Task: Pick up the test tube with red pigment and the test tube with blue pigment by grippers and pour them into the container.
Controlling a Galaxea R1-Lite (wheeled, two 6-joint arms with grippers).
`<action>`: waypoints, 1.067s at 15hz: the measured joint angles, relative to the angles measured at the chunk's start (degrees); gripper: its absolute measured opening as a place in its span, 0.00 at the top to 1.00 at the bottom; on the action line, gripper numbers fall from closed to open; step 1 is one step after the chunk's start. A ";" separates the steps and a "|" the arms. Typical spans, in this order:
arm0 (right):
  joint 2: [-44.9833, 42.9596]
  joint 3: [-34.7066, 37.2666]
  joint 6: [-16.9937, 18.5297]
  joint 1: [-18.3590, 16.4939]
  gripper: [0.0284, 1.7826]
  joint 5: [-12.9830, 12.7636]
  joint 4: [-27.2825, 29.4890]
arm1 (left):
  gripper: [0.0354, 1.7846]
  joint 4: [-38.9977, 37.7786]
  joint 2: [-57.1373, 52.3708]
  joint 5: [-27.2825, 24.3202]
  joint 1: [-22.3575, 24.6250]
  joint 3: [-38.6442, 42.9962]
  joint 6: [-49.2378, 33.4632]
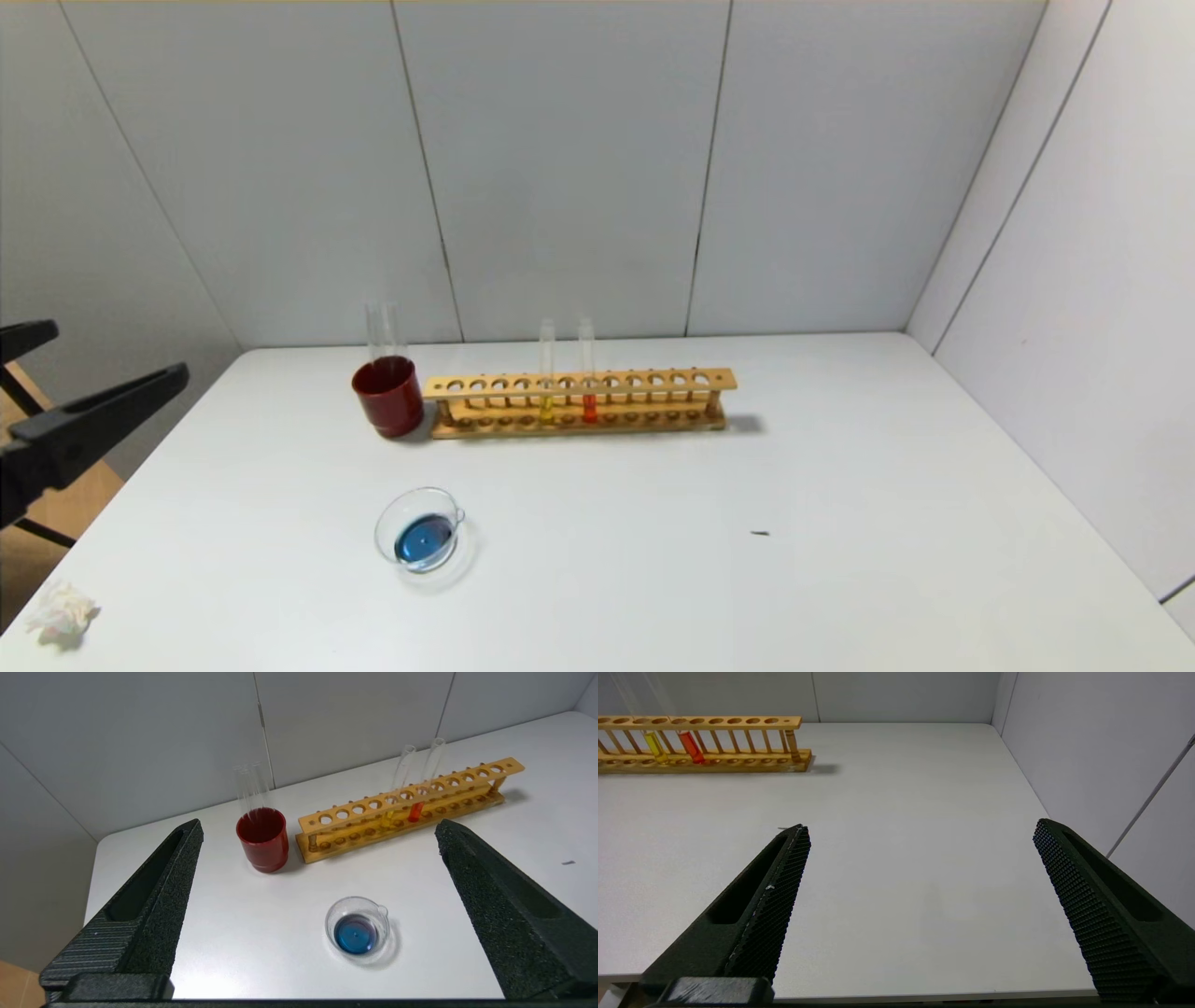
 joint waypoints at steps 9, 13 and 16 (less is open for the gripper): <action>0.00 0.00 -0.02 0.00 0.02 -0.02 0.00 | 0.02 25.21 -40.14 2.28 -1.18 8.51 7.14; 0.00 0.00 -0.02 -0.02 0.02 -0.02 0.00 | 0.02 18.54 -47.06 8.73 -1.82 19.41 8.63; 0.00 0.00 -0.02 -0.02 0.02 -0.02 0.00 | 0.02 8.63 -48.30 12.07 -1.90 30.62 8.44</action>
